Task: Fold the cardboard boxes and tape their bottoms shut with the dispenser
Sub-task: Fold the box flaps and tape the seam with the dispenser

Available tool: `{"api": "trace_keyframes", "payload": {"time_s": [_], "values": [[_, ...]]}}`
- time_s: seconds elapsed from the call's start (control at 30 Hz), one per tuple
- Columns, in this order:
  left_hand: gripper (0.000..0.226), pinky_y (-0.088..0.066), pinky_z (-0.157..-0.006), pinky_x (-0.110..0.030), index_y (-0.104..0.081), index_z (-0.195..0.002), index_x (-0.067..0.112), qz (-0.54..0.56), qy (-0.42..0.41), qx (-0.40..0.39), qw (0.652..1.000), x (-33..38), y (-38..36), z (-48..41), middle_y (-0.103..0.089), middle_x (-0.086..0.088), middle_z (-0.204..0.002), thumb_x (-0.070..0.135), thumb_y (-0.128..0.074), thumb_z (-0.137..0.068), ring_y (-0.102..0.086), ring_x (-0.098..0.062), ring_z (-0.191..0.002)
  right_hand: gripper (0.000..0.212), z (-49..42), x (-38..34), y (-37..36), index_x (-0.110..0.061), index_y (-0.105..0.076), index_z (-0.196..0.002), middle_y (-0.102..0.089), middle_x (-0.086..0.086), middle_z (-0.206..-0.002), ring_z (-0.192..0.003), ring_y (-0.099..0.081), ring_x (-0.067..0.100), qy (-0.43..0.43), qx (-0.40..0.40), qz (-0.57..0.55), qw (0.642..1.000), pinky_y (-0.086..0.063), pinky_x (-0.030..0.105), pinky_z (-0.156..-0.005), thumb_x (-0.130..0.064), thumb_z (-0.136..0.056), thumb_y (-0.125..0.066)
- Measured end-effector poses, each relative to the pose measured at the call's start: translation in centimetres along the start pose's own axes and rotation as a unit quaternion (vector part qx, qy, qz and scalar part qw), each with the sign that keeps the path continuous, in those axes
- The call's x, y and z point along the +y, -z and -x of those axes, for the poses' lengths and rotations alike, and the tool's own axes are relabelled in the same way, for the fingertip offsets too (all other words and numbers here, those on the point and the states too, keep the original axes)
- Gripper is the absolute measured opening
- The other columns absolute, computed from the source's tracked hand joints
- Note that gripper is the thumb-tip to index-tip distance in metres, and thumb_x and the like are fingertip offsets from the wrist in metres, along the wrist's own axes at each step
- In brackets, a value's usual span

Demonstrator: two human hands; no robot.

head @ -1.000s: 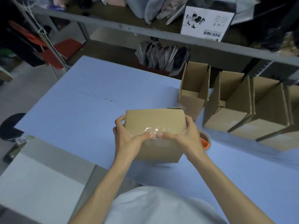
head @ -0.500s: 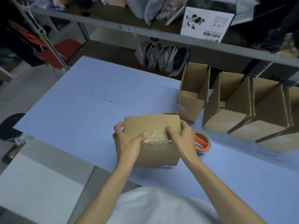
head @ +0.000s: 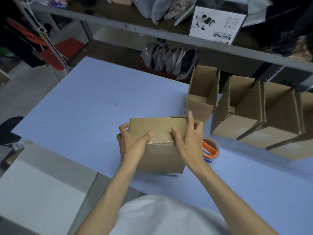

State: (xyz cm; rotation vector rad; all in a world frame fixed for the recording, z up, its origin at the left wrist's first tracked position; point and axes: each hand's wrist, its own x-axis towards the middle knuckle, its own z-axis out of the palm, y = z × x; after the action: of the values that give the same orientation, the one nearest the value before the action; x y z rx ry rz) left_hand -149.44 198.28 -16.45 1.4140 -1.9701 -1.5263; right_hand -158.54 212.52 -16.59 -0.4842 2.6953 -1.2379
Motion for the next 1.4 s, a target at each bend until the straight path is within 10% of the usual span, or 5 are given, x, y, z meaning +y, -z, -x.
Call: {"api": "trace_keyframes", "payload": {"time_s": [0.17, 0.43, 0.8, 1.13, 1.4], "values": [[0.050, -0.032, -0.097, -0.020, -0.058, -0.122, 0.028, -0.052, -0.223, 0.056, 0.972, 0.4, -0.1, -0.2, -0.043, 0.010, -0.127, 0.037, -0.078, -0.077, -0.034, -0.007, -0.115, 0.027, -0.2, -0.3, -0.3, -0.014, -0.072, -0.104, -0.066, 0.002, -0.102, -0.091, -0.058, 0.021, 0.331, -0.020, 0.052, 0.942, -0.052, 0.036, -0.071, -0.029, -0.082, -0.074], [0.018, -0.039, -0.076, -0.019, -0.071, -0.076, 0.022, -0.146, -0.475, -0.004, 0.868, -1.1, 0.1, -0.7, -0.068, 0.010, -0.084, 0.037, -0.067, -0.084, -0.060, -0.010, -0.080, 0.017, -1.4, -0.3, -0.6, -0.011, -0.077, -0.083, -0.072, -0.002, -0.081, -0.073, -0.065, 0.025, 0.289, -0.006, 0.027, 0.957, -0.053, 0.038, -0.055, -0.027, -0.078, -0.074], [0.018, -0.033, -0.056, -0.026, -0.061, -0.062, 0.012, -0.178, -0.414, 0.067, 0.890, -0.3, -0.8, -0.6, -0.053, 0.005, -0.062, 0.009, -0.076, -0.072, -0.040, -0.011, -0.064, 0.010, -1.6, -1.3, -1.4, -0.016, -0.072, -0.068, -0.059, -0.006, -0.062, -0.061, -0.057, 0.017, 0.270, 0.027, 0.068, 0.960, -0.044, 0.036, -0.043, -0.010, -0.070, -0.080], [0.045, -0.026, -0.096, -0.020, -0.068, -0.102, 0.019, -0.186, -0.388, -0.085, 0.899, 0.1, 0.3, -2.6, -0.052, 0.004, -0.097, 0.020, -0.087, -0.061, -0.044, -0.002, -0.098, 0.060, -3.5, 1.6, -0.3, -0.008, -0.065, -0.110, -0.065, 0.001, -0.108, -0.094, -0.063, 0.025, 0.359, -0.065, 0.138, 0.921, -0.054, 0.039, -0.062, -0.027, -0.058, -0.090], [0.022, -0.039, -0.100, -0.033, -0.065, -0.101, 0.031, -0.067, -0.315, -0.086, 0.943, 1.3, 0.4, -2.4, -0.061, 0.015, -0.091, 0.028, -0.073, -0.080, -0.055, 0.003, -0.099, 0.035, -3.7, -0.5, -2.1, -0.012, -0.065, -0.076, -0.060, -0.001, -0.076, -0.069, -0.056, 0.019, 0.319, 0.088, 0.093, 0.939, -0.042, 0.031, -0.051, -0.044, -0.073, -0.079]]}}
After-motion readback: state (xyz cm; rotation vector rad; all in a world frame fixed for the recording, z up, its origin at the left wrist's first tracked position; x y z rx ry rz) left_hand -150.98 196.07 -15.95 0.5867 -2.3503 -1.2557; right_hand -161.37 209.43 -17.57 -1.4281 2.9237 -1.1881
